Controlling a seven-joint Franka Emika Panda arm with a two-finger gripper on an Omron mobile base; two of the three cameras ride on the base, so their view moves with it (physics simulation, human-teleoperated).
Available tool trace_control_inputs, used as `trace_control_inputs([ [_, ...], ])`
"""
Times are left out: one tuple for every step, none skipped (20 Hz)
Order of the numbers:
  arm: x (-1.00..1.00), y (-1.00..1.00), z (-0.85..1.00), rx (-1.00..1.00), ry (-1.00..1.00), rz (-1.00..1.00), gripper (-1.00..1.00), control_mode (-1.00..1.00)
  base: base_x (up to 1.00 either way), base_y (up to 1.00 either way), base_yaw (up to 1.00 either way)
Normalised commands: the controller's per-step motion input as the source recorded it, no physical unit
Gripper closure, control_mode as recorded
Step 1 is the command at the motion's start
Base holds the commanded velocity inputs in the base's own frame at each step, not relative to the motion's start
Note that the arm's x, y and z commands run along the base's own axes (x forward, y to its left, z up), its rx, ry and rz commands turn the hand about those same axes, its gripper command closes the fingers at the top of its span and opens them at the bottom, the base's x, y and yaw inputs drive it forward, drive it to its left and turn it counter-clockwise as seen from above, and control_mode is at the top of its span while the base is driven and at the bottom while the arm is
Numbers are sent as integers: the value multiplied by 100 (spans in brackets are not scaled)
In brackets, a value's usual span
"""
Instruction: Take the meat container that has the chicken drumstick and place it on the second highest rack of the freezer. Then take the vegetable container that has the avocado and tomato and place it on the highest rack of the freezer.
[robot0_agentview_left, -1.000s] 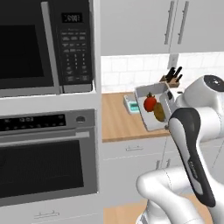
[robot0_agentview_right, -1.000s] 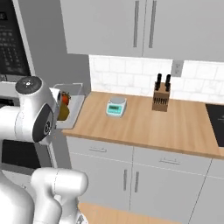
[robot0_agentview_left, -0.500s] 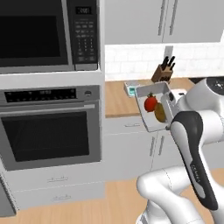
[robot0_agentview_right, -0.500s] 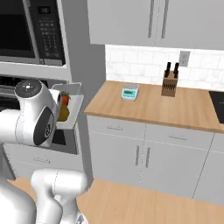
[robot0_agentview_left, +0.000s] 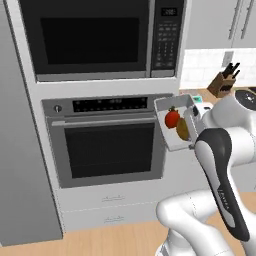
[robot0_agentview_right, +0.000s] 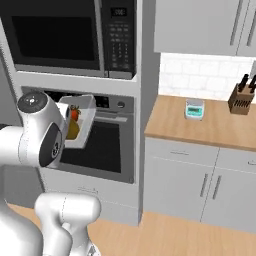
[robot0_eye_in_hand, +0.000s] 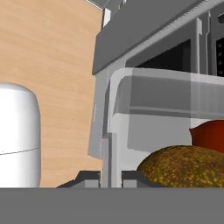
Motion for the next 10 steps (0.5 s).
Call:
trace_control_inputs([
  [0,0,0,0,0,0,100,100,0,100,0],
  [0,0,0,0,0,0,100,100,1,100,0],
  [0,0,0,0,0,0,100,100,7,100,0],
  [0,0,0,0,0,0,100,100,9,100,0],
  [0,0,0,0,0,0,100,100,18,100,0],
  [0,0,0,0,0,0,100,100,18,100,0],
  [0,0,0,0,0,0,100,100,16,100,0],
  [0,0,0,0,0,0,100,100,14,100,0],
  [0,0,0,0,0,0,100,100,14,100,0],
  [0,0,0,0,0,0,100,100,14,100,0],
])
